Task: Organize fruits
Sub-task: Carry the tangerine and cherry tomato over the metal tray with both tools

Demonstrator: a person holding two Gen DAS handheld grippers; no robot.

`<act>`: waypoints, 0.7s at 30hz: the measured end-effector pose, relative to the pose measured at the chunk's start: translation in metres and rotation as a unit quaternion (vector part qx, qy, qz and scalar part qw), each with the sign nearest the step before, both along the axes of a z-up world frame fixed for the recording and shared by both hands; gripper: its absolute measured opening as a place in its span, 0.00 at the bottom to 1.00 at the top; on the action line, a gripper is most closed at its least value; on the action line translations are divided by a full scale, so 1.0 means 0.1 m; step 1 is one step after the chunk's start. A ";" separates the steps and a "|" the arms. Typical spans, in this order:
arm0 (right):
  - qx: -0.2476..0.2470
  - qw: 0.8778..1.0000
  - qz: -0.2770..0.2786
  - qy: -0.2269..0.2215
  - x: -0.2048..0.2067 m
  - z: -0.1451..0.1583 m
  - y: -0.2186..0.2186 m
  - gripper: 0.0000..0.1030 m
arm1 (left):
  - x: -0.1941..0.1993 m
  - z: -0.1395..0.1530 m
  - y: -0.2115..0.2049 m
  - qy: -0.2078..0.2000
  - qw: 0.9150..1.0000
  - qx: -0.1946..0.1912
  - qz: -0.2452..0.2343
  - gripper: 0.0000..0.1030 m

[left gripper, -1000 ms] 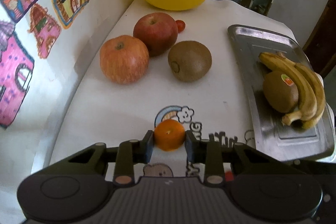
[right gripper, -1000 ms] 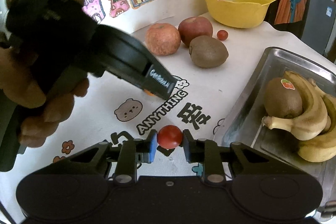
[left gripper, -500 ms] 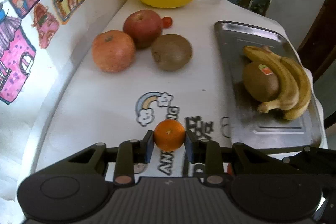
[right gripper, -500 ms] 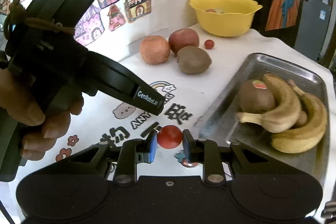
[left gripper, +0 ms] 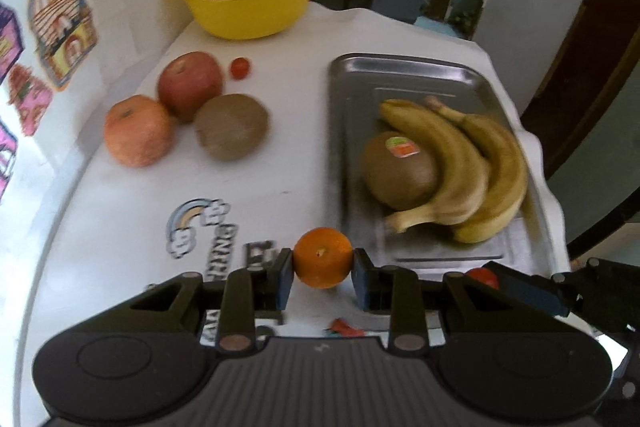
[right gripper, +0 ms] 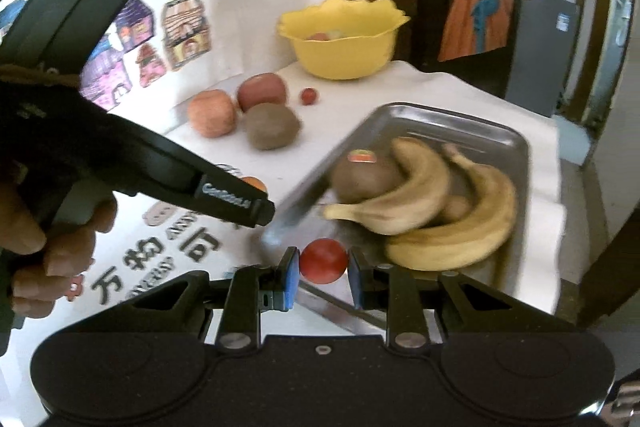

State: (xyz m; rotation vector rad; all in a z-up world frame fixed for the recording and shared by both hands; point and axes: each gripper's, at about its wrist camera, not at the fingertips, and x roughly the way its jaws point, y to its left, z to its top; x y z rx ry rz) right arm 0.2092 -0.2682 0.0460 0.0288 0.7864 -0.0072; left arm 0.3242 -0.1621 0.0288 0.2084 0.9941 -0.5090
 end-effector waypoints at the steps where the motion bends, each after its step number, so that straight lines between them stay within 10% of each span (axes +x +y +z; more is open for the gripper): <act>1: -0.001 1.000 -0.004 0.000 -0.02 0.00 -0.05 0.27 | -0.02 0.00 -0.06 0.000 1.000 -0.001 -0.003 0.33; 21: -0.001 1.000 -0.027 0.016 -0.24 -0.11 -0.66 0.27 | -0.32 -0.15 -0.72 0.025 0.999 0.006 -0.024 0.33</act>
